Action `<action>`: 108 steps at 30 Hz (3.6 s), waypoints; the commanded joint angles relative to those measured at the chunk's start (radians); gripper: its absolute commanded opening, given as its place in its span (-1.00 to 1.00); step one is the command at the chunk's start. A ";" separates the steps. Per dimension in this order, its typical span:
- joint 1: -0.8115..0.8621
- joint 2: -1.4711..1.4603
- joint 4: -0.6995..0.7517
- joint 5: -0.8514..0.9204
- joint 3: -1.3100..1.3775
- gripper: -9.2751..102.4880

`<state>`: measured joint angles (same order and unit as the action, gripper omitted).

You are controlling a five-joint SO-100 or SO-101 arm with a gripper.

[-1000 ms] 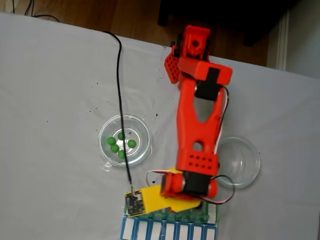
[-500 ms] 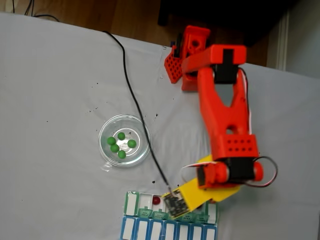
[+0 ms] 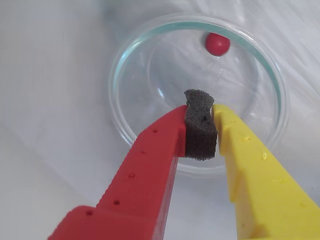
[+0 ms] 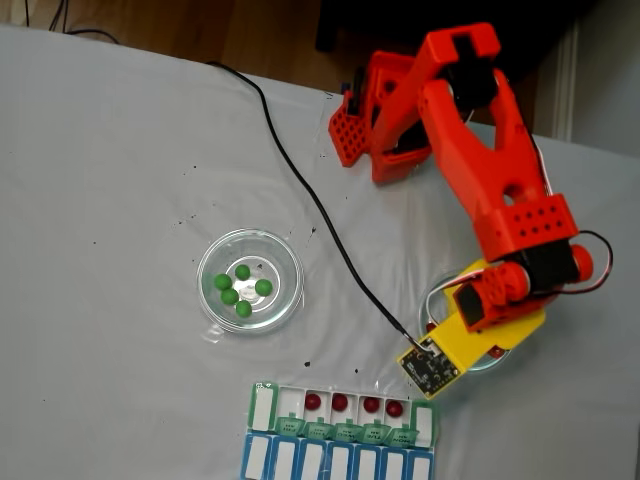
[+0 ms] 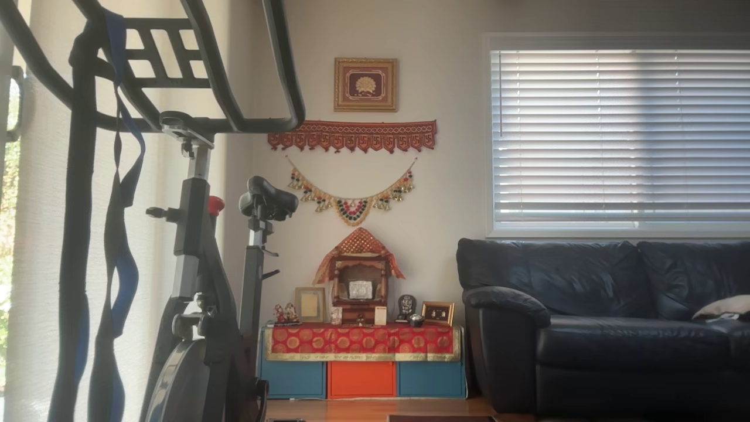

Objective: Sort medicines into box.

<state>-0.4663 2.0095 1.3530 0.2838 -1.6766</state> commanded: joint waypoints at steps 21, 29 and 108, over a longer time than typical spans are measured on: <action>-0.048 -0.025 0.026 0.098 -0.023 -0.82; -0.026 -0.078 -0.084 0.048 -0.006 -0.82; 0.041 -0.227 -0.273 -0.149 -0.146 -0.59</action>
<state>-0.4464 1.7564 1.1014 0.1227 -1.8469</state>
